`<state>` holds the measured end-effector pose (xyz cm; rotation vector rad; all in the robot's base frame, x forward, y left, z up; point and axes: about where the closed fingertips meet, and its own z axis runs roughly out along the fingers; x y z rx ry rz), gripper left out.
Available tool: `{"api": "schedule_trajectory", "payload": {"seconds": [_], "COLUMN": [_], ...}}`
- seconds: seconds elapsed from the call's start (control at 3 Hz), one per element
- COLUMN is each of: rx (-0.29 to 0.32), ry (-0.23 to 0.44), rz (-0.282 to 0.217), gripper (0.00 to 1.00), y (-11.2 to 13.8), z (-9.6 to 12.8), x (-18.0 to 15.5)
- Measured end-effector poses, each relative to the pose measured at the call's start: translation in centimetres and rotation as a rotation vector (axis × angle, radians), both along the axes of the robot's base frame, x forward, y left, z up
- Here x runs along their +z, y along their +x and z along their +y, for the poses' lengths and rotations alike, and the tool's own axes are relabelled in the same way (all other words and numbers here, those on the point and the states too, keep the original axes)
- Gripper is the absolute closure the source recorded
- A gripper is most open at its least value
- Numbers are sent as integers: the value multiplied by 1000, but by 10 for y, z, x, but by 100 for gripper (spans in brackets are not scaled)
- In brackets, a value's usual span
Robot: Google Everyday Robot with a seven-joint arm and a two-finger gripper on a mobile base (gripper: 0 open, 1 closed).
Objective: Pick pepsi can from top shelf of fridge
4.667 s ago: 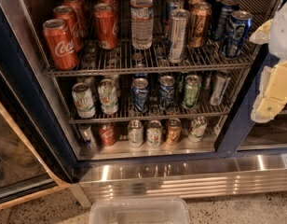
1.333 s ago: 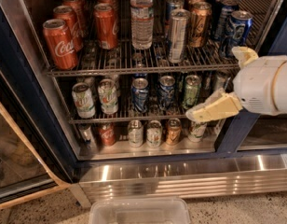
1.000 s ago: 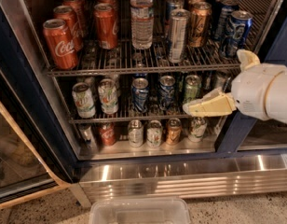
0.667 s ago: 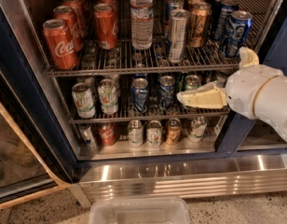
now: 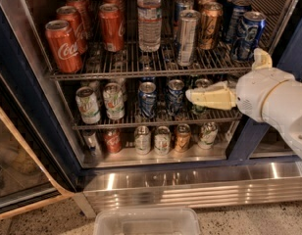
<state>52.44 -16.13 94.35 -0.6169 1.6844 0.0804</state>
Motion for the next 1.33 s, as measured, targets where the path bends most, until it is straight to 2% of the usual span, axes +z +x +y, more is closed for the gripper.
{"api": "schedule_trajectory", "payload": {"seconds": [0.33,0.67,1.0,1.33], "rx": [-82,-131,-158,-196], "ry": [71,109,131,120], "rz": [-63,-102,-134,-174], "gripper": [0,0,0,5], "y": [18,28,35,42], "z": [-13,-20,-26,-34], "x": [2,0,0,5]}}
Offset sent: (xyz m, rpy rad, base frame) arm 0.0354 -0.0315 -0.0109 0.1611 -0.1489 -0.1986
